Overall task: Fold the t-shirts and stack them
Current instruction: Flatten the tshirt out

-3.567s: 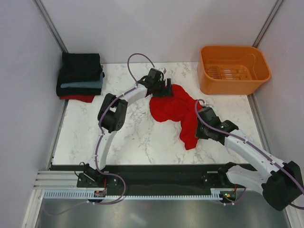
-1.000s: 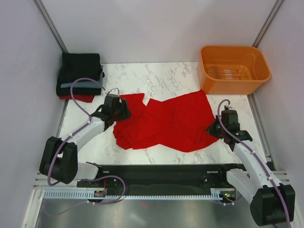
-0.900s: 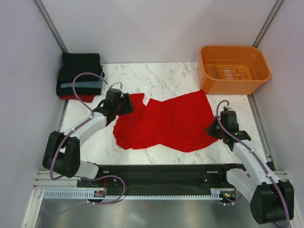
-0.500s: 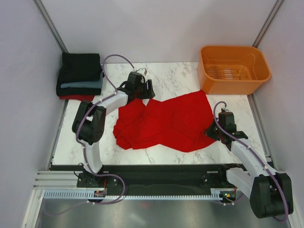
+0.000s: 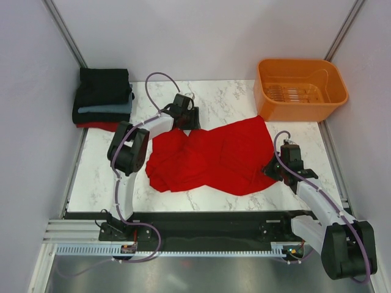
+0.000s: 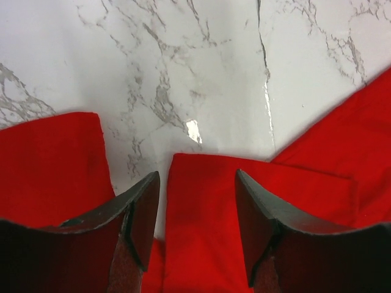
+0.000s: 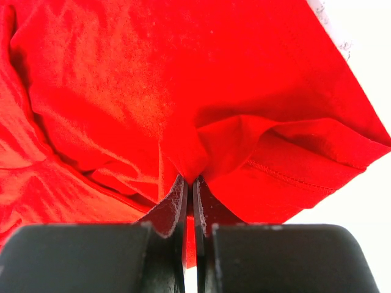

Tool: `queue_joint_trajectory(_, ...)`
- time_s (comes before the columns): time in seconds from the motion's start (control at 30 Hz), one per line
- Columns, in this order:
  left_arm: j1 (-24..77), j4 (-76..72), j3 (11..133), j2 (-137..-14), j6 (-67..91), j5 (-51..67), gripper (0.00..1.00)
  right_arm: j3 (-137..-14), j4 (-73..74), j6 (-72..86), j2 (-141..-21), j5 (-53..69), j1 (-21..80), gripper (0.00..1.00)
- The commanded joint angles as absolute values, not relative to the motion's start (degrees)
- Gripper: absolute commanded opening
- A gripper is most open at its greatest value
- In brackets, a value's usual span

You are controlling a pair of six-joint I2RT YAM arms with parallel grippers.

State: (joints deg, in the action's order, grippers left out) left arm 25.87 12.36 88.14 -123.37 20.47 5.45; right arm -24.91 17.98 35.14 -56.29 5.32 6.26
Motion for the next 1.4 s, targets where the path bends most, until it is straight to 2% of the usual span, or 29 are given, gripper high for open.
queue_joint_trajectory(0.0, 27.16, 13.10, 89.74, -124.28, 18.98, 3.87, 0.59, -24.79, 15.82, 34.28, -56.69, 5.80, 6.24, 0.00)
queue_joint_trajectory(0.2, 27.33, 13.18, 90.53, -125.86, 19.42, 3.34, 0.54, -24.61, 15.91, 34.36, -56.43, 5.89, 6.24, 0.00)
queue_joint_trajectory(0.33, 27.33, 13.27, 90.35, -125.68, 19.25, 2.11, 0.45, -24.61, 15.82, 34.19, -56.60, 5.80, 6.24, 0.00)
queue_joint_trajectory(0.43, 27.33, 13.45, 90.53, -125.77, 18.81, 1.67, 0.31, -24.61, 15.82, 34.19, -57.04, 5.89, 6.33, 0.00)
queue_joint_trajectory(0.47, 27.33, 13.36, 90.70, -125.86, 18.72, 1.76, 0.21, -24.61, 15.82, 34.19, -57.04, 5.80, 6.33, 0.00)
queue_joint_trajectory(0.53, 27.33, 13.53, 91.14, -126.12, 18.37, 2.28, 0.12, -24.61, 15.64, 34.10, -57.04, 5.71, 6.24, 0.00)
queue_joint_trajectory(0.57, 27.33, 13.88, 91.58, -126.12, 18.20, 2.37, 0.02, -24.70, 15.73, 34.19, -57.04, 5.54, 6.33, 0.00)
queue_joint_trajectory(0.73, 27.33, 16.08, 90.53, -120.25, 17.32, 0.36, 0.02, -26.80, 16.87, 34.54, -56.17, 5.62, 6.24, 0.00)
queue_joint_trajectory(0.9, 27.33, 21.35, 87.63, -103.47, 16.44, -3.24, 0.02, -33.12, 21.52, 35.24, -53.79, 6.68, 6.33, 0.00)
queue_joint_trajectory(1.23, 27.33, 33.30, 89.12, -70.17, 15.47, -4.22, 0.02, -56.91, 39.34, 32.53, -48.26, 3.87, 6.33, 0.00)
queue_joint_trajectory(1.37, 27.42, 32.79, 88.24, -57.42, 16.61, -1.76, 0.02, -67.83, 45.52, 30.07, -46.41, 1.94, 6.33, 0.00)
